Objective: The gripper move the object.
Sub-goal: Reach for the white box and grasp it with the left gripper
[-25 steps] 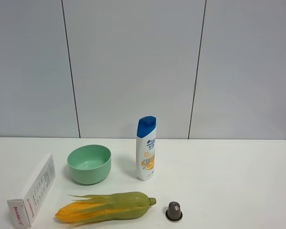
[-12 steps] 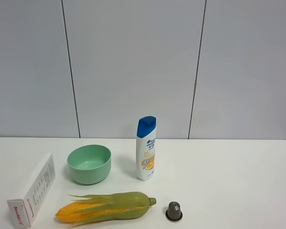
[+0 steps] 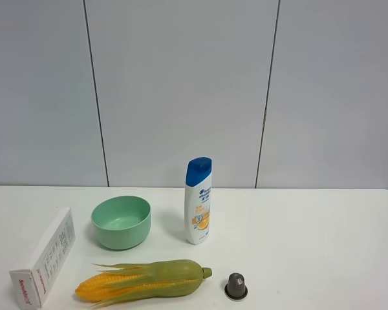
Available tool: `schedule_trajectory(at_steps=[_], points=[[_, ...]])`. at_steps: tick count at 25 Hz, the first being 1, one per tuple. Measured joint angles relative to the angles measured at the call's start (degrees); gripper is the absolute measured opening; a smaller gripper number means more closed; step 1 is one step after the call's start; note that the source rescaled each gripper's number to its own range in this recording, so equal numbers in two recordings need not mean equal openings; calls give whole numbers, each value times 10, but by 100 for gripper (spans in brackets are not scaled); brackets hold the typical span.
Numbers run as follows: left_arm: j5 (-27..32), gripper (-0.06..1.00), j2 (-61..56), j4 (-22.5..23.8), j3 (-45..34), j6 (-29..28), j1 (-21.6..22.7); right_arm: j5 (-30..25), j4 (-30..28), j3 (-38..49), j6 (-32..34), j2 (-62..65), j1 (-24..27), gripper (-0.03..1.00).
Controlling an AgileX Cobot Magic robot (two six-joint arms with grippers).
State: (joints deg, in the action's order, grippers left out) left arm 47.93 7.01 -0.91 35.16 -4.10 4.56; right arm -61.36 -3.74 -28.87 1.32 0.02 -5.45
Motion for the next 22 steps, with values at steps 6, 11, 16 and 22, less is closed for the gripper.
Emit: schedule_trajectory(at_steps=[6,11,16,22], points=[[-93,91,133,-47,0,3,0,0,0,0,0,0,0,100],[-129,91,226,-89,1,8,0,0,0,0,0,0,0,100],[-128,91,288,-109,19,9,0,0,0,0,0,0,0,100],[-109,90,340,-113,57,10,-1,0,0,0,0,0,0,100]])
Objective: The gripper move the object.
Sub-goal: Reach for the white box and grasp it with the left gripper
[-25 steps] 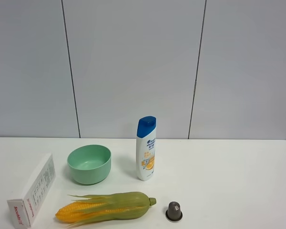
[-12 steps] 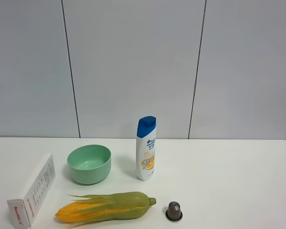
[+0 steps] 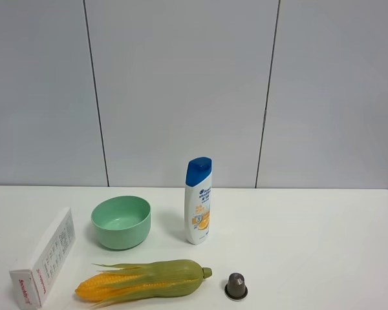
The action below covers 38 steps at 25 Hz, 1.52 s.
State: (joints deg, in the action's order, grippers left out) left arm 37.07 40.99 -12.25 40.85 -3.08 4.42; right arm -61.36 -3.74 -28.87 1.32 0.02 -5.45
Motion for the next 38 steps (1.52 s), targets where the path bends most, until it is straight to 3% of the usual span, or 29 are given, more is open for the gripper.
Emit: schedule_trajectory(at_steps=[3,8,11,17,26,31,38], points=[[14,90,32,0,23,0,-33,0,0,0,0,0,0,100],[16,89,121,2,61,-12,-150,0,0,0,0,0,0,100],[16,89,185,19,78,-37,-186,0,0,0,0,0,0,100],[3,89,296,34,95,-75,-192,0,0,0,0,0,0,100],[-108,89,421,38,98,-118,-192,0,0,0,0,0,0,100],[-112,89,483,45,99,-121,-177,0,0,0,0,0,0,100],[-105,89,514,99,99,-120,-148,0,0,0,0,0,0,100]])
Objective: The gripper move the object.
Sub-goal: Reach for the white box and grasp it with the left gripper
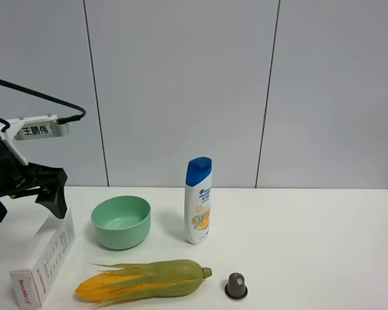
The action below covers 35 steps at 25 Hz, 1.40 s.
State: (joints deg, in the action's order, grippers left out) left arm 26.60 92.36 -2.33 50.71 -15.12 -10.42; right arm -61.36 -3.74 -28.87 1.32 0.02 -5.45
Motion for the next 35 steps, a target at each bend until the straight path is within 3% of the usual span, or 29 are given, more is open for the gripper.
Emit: schedule_trajectory(at_steps=[35], points=[[-9,89,117,2,0,12,-26,0,0,0,0,0,0,100]])
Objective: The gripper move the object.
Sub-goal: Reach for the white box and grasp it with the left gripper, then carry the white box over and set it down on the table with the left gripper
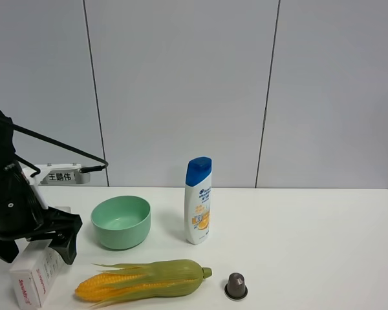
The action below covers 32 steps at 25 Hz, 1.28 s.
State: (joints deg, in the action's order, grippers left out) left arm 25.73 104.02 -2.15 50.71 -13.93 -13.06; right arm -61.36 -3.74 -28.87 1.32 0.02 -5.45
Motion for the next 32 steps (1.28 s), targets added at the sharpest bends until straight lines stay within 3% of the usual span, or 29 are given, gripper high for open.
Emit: schedule_trajectory(at_steps=[5,8,19,28,32], points=[[-12,86,1,0,0,0,0,0,0,0,0,0,0,100],[-16,75,1,0,0,0,0,0,0,0,0,0,0,100],[-15,2,1,0,0,1,0,0,0,0,0,0,0,100],[-10,0,1,0,0,4,0,0,0,0,0,0,0,100],[40,0,-21,2,1,-6,0,0,0,0,0,0,0,100]])
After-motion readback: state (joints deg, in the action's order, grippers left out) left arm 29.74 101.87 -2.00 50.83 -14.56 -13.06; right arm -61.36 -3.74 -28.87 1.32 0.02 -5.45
